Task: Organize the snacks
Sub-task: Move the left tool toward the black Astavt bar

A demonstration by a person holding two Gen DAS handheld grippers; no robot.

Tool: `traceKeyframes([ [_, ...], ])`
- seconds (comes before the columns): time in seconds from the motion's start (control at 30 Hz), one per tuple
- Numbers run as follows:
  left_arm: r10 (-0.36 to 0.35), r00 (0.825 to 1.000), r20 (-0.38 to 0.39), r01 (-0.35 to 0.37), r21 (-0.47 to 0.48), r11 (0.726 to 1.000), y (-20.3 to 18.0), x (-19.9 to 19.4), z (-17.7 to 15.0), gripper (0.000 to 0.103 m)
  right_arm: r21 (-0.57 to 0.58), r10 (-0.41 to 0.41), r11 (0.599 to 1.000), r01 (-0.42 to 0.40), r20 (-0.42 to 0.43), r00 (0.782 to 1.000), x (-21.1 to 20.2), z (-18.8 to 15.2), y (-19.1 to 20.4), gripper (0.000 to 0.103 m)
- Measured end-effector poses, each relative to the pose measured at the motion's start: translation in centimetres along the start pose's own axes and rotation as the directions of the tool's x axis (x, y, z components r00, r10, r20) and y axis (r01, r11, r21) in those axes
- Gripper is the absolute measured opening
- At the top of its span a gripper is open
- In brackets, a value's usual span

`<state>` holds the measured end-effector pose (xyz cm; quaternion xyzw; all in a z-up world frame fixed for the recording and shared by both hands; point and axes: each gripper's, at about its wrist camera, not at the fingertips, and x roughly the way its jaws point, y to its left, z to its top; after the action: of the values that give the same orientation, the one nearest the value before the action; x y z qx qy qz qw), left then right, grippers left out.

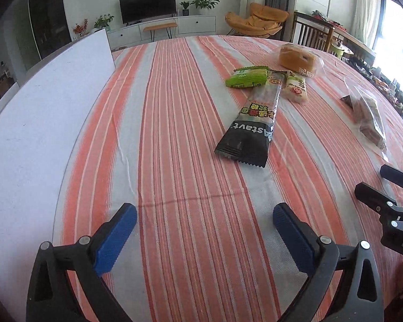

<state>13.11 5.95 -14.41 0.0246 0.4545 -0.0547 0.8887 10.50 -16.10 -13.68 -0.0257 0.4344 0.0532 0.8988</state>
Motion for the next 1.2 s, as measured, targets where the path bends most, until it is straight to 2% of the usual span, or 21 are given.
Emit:
traceKeyframes([
  [0.13,0.000,1.000,-0.002,0.000,-0.005,1.000,0.02,0.26,0.21,0.103,-0.005,0.005,1.000,-0.005,-0.004,1.000,0.15,0.07,0.08,0.085],
  [1.2,-0.001,1.000,-0.001,0.001,-0.005,1.000,-0.01,0.25,0.14,0.103,-0.004,0.008,1.000,-0.008,-0.003,1.000,0.07,0.02,0.07,0.086],
])
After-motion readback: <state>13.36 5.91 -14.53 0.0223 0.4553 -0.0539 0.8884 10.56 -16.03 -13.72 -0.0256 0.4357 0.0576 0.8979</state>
